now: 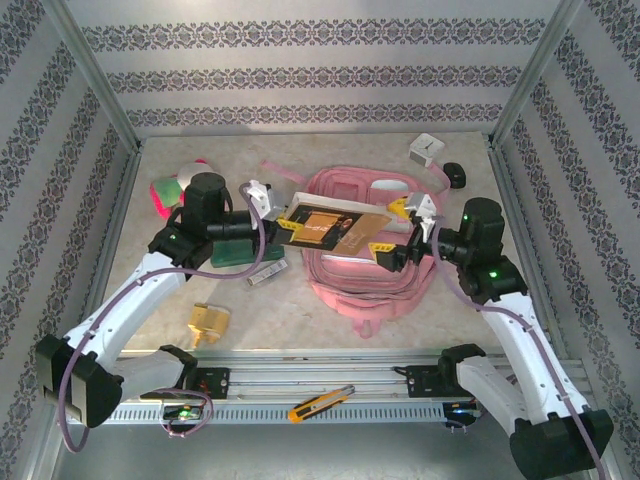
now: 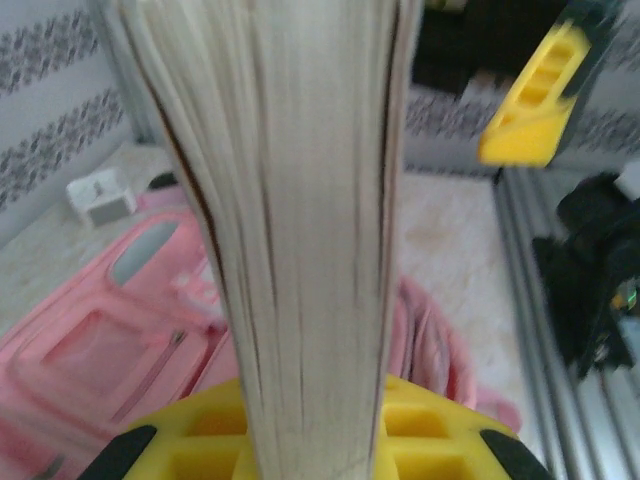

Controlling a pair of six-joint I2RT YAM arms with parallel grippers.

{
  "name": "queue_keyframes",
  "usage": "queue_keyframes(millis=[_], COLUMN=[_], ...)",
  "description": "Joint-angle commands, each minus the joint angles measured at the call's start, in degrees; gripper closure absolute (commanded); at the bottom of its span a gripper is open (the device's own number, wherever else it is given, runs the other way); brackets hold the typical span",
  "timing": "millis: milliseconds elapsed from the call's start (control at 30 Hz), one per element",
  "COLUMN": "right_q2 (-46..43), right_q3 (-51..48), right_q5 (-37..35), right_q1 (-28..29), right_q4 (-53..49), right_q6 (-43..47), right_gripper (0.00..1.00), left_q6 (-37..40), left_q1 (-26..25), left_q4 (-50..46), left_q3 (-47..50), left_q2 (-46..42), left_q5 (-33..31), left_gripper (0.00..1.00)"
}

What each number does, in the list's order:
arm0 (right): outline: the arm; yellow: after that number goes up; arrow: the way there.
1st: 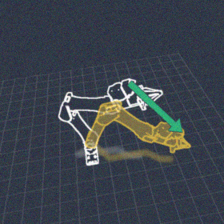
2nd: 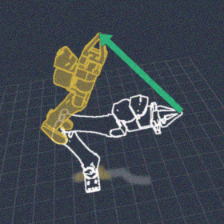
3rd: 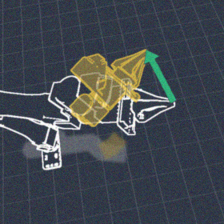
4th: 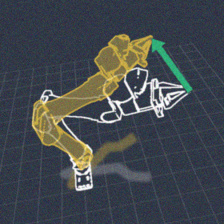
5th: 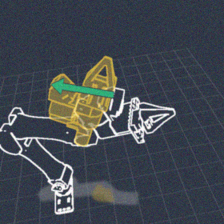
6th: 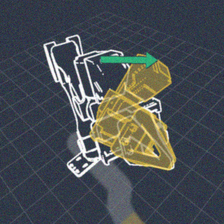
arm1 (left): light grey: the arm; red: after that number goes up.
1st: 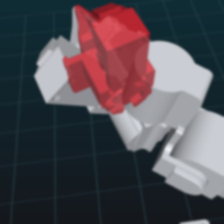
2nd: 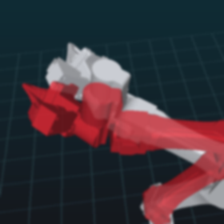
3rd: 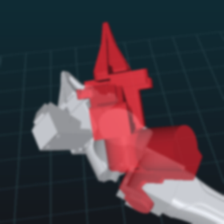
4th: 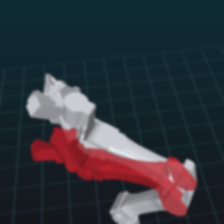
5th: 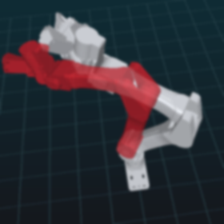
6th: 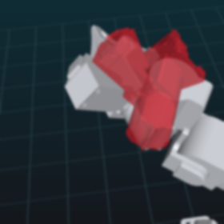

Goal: Pack the student bag

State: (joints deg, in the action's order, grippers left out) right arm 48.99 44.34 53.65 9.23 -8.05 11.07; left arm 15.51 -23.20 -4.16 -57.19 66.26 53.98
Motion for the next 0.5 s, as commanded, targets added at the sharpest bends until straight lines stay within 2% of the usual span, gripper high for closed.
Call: queue_keyframes(millis=[0, 100, 200, 267, 400, 467], right_q2=[2.4, 4.8, 6.0, 6.4, 6.9, 7.0], right_q3=[-1.4, -1.0, -0.5, -0.2, -0.1, -0.1], right_q5=[12.8, 15.7, 18.3, 19.9, 22.9, 24.0], right_q1=[-0.6, -0.6, -0.5, -0.5, -0.6, -0.8], right_q4=[11.4, 17.2, 20.4, 21.3, 21.5, 21.5], right_q6=[-12.2, -17.2, -19.9, -21.3, -22.5, -22.8], right_gripper=[0.02, 0.02, 0.07, 0.17, 0.47, 0.57], left_q6=[-13.4, -17.7, -20.0, -21.7, -25.0, -24.9], left_q1=[0.3, 0.3, 0.3, 0.3, 0.4, 0.4], left_q4=[22.2, 28.5, 32.0, 34.8, 41.0, 40.9], left_q3=[-0.6, -0.1, 0.0, 0.2, 1.4, 1.4], left_q2=[-1.0, -0.2, 0.5, 1.1, 2.3, 2.9], left_q5=[10.4, 12.2, 13.2, 13.3, 11.1, 9.6], left_gripper=[1.0, 1.0, 1.0, 1.0, 0.98, 0.97])
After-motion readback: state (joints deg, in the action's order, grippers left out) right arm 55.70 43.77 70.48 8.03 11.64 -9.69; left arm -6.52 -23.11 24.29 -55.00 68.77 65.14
